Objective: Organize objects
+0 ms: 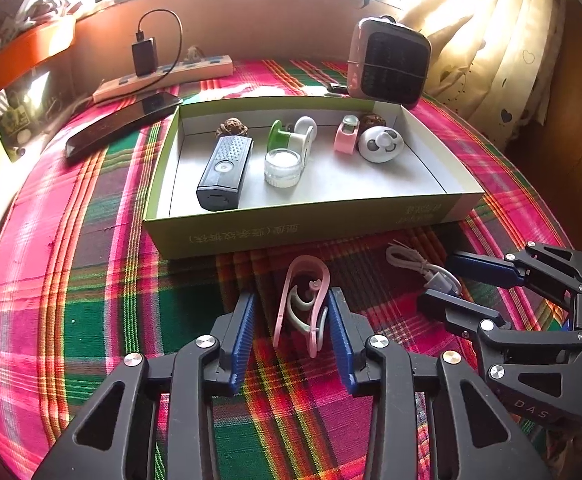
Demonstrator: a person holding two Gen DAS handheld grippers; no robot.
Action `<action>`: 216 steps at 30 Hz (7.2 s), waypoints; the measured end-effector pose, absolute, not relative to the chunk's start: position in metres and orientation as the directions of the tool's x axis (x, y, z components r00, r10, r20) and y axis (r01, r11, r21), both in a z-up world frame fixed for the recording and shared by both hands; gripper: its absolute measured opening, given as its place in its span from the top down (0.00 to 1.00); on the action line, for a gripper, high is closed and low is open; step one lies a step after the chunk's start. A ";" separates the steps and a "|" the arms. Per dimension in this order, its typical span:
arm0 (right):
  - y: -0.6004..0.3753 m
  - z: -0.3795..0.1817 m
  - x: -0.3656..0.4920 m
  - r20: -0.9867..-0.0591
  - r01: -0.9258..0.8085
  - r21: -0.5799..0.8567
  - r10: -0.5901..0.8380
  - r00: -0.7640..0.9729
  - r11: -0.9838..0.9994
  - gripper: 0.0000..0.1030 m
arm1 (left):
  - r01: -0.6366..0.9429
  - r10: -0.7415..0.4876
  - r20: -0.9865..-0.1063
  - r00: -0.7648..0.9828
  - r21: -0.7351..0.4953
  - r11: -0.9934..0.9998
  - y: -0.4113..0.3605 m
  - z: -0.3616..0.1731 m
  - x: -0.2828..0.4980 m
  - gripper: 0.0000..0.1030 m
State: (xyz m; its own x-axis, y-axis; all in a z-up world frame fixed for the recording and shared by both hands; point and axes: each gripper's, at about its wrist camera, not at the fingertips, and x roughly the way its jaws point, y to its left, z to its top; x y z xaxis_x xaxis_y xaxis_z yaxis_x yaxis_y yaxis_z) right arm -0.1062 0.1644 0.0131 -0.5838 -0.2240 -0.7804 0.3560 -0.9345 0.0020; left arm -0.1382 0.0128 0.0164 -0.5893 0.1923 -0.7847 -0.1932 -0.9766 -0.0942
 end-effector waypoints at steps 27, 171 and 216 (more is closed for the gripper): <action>0.162 0.014 -0.104 -0.778 0.363 0.011 -0.236 -0.582 -0.932 0.80 | -0.186 0.195 -0.781 -0.594 -0.103 -0.977 0.009 0.016 -0.137 0.79; 0.181 0.047 -0.164 -0.739 0.248 0.045 -0.199 -0.643 -0.968 0.58 | -0.148 0.157 -0.755 -0.636 -0.080 -0.986 0.025 0.044 -0.189 0.68; 0.203 0.012 -0.084 -0.784 0.092 -0.001 -0.057 -0.618 -0.996 0.37 | 0.015 -0.009 -0.777 -0.630 -0.001 -1.000 0.007 0.008 -0.109 0.66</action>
State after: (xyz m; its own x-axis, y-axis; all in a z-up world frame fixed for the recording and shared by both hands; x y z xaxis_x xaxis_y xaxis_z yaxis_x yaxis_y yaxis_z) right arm -0.0837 0.2033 0.0116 -0.6177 -0.0567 -0.7844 0.0922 -0.9957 -0.0006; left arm -0.1094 0.0067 0.0084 -0.6296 -0.0090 -0.7769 0.0153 -0.9999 -0.0008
